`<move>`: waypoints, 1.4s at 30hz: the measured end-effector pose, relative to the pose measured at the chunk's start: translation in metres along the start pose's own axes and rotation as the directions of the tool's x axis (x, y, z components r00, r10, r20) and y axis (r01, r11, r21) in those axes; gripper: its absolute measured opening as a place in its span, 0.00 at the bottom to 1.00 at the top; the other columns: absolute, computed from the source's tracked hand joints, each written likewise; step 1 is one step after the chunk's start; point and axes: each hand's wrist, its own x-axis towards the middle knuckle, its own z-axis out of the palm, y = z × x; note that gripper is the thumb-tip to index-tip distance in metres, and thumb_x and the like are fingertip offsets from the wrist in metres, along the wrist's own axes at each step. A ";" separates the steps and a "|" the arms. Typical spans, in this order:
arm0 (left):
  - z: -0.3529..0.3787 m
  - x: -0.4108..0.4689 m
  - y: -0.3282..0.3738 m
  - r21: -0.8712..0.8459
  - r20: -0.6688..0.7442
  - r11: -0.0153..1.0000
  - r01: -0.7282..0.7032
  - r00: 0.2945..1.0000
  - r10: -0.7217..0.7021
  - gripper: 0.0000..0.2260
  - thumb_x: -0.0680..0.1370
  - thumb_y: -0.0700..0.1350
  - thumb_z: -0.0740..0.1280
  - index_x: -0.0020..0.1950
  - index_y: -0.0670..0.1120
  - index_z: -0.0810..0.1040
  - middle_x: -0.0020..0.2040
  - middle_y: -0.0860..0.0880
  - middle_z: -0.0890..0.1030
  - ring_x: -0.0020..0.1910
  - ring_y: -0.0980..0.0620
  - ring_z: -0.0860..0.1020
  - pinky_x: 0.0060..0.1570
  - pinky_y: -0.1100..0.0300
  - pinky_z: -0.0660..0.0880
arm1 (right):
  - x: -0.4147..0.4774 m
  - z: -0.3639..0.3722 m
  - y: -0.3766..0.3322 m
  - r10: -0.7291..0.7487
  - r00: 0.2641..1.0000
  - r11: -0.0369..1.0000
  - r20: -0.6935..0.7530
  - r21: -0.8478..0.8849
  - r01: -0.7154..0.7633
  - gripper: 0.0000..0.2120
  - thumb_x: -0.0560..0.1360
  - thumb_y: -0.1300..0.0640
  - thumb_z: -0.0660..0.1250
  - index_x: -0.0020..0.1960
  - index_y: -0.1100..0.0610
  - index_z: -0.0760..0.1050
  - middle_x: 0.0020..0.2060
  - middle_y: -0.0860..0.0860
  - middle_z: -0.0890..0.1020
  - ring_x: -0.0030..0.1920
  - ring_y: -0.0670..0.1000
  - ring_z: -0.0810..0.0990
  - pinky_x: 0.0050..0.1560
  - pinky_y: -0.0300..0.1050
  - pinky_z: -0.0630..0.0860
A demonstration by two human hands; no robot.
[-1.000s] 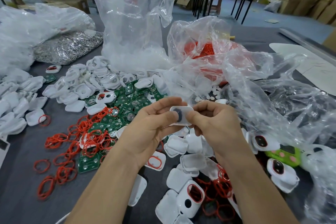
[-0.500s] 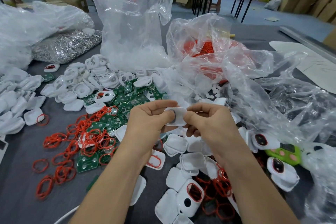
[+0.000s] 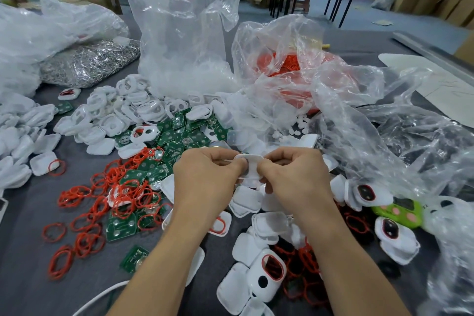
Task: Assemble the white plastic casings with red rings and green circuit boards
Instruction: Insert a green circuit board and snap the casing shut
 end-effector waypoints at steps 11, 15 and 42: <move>-0.007 0.004 0.004 -0.435 0.359 0.874 0.219 0.932 -0.055 0.11 0.76 0.37 0.74 0.58 0.45 0.84 0.47 0.46 0.88 0.44 0.52 0.86 0.43 0.63 0.82 | 0.005 -0.003 -0.001 0.065 0.995 0.965 0.082 0.247 -0.083 0.04 0.64 0.57 0.71 0.34 0.52 0.85 0.27 0.54 0.84 0.24 0.49 0.79 0.27 0.37 0.71; -0.008 0.003 0.001 -0.489 0.488 0.851 0.193 0.869 0.084 0.23 0.73 0.27 0.71 0.62 0.46 0.82 0.53 0.43 0.87 0.51 0.49 0.84 0.51 0.61 0.81 | 0.008 -0.008 -0.003 0.103 0.989 0.915 0.106 0.379 -0.136 0.02 0.66 0.61 0.75 0.38 0.57 0.85 0.28 0.56 0.83 0.23 0.48 0.76 0.24 0.35 0.69; -0.053 0.033 -0.007 -0.764 0.364 0.569 0.304 0.931 -0.009 0.18 0.66 0.34 0.71 0.53 0.48 0.88 0.48 0.49 0.86 0.44 0.54 0.85 0.49 0.63 0.81 | 0.054 0.029 -0.032 -0.100 0.899 0.584 0.427 -0.706 0.400 0.14 0.71 0.68 0.69 0.52 0.55 0.85 0.46 0.54 0.86 0.47 0.56 0.84 0.49 0.49 0.84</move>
